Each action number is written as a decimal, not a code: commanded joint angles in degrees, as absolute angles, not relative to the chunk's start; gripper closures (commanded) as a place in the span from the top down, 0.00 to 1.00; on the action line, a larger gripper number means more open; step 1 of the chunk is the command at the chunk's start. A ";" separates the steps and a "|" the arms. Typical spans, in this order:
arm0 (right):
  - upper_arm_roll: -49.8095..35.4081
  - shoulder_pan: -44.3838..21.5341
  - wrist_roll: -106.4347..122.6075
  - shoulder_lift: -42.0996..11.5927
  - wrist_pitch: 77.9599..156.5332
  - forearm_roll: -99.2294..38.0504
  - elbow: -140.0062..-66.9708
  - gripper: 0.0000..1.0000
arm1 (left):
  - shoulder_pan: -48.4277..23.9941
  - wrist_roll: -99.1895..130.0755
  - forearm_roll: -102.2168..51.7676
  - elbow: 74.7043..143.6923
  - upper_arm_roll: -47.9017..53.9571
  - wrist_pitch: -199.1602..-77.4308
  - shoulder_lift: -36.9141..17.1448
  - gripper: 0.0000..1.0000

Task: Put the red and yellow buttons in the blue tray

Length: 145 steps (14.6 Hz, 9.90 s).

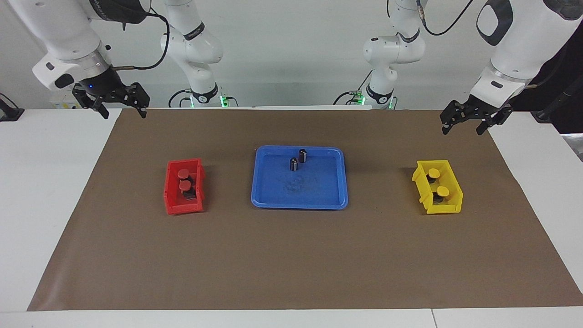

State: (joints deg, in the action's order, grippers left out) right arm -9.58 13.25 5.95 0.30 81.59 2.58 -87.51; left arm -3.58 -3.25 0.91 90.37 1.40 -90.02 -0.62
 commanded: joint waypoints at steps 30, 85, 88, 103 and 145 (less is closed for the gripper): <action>-10.63 8.00 1.85 -7.38 118.01 -2.19 -108.18 0.76 | -3.52 -2.99 0.53 91.93 1.23 -90.00 0.79 1.00; -10.63 -25.93 -45.53 -24.26 126.29 7.29 -97.90 0.30 | 1.93 -1.32 0.53 113.90 1.23 -132.27 -9.14 0.69; -10.63 -25.40 -45.00 -24.26 126.65 7.29 -98.00 0.58 | 1.58 -1.49 0.53 115.74 1.14 -133.06 -9.58 0.69; -10.46 4.74 6.32 0.61 113.28 -1.40 -117.40 0.64 | 0.27 -1.06 3.94 104.63 1.23 -121.42 -10.72 0.01; -10.63 -13.09 -23.37 -11.33 121.62 -1.05 -105.37 0.31 | -10.22 4.08 3.52 105.36 0.09 -107.75 -7.92 1.00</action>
